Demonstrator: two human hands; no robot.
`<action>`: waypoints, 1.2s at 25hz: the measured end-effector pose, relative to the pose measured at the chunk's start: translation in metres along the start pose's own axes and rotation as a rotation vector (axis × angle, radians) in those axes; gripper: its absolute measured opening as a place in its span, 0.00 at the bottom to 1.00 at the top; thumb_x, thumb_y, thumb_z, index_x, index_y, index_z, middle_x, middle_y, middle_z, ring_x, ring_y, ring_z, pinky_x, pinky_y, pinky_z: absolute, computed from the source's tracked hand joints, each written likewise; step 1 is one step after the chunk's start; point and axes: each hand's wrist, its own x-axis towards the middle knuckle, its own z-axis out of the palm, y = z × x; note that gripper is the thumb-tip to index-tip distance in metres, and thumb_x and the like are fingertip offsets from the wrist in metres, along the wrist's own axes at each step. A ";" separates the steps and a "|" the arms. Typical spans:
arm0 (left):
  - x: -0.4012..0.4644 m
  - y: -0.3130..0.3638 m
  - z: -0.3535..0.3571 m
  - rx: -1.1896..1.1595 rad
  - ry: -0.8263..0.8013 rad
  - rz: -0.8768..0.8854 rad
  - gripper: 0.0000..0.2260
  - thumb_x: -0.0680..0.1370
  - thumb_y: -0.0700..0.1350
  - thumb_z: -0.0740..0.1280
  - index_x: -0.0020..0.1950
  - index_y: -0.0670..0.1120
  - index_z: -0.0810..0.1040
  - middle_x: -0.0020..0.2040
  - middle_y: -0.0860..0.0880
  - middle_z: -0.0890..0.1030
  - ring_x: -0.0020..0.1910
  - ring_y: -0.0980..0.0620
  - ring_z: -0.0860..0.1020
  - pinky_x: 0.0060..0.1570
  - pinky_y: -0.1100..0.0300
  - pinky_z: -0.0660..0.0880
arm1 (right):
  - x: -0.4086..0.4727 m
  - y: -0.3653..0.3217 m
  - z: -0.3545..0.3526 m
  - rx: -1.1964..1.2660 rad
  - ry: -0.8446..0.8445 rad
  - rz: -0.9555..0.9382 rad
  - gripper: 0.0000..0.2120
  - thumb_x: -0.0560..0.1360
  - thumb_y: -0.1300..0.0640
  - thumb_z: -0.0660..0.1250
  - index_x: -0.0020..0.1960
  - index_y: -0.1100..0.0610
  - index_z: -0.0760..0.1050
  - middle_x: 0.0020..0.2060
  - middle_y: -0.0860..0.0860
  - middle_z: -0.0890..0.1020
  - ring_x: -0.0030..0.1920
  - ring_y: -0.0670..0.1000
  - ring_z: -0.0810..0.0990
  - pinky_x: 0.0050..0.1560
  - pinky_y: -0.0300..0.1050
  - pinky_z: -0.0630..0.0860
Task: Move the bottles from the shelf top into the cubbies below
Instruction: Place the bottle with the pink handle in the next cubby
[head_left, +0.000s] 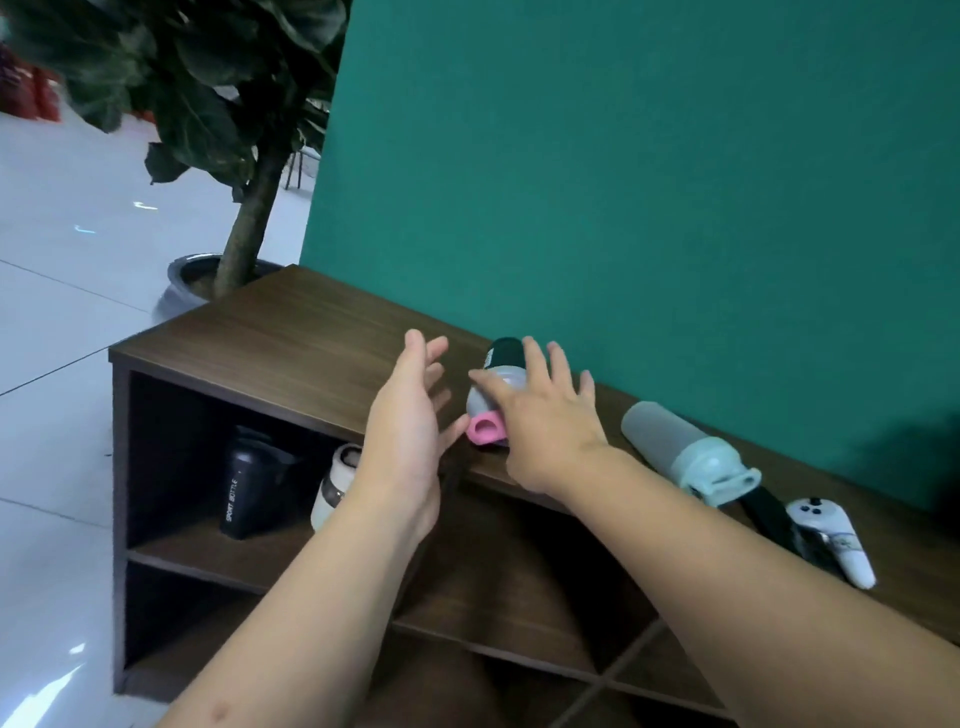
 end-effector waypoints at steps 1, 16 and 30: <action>0.008 -0.003 0.003 0.018 -0.013 -0.014 0.24 0.92 0.62 0.54 0.81 0.55 0.79 0.88 0.45 0.72 0.87 0.41 0.71 0.79 0.44 0.74 | 0.010 0.003 0.003 -0.012 -0.032 -0.008 0.50 0.81 0.62 0.75 0.90 0.35 0.51 0.91 0.60 0.45 0.91 0.69 0.46 0.88 0.74 0.58; -0.053 -0.010 0.014 -0.090 -0.179 -0.270 0.25 0.90 0.63 0.59 0.64 0.50 0.90 0.62 0.44 0.94 0.58 0.46 0.90 0.55 0.49 0.83 | -0.104 -0.001 -0.055 0.328 0.103 -0.046 0.36 0.80 0.54 0.75 0.81 0.33 0.65 0.76 0.53 0.72 0.70 0.62 0.79 0.71 0.56 0.80; -0.050 -0.107 -0.043 0.003 0.040 -0.727 0.23 0.88 0.57 0.67 0.64 0.37 0.89 0.42 0.37 0.92 0.39 0.38 0.90 0.35 0.51 0.86 | -0.160 -0.035 0.075 0.549 -0.048 0.139 0.36 0.89 0.46 0.65 0.90 0.33 0.50 0.92 0.46 0.48 0.92 0.55 0.46 0.92 0.55 0.56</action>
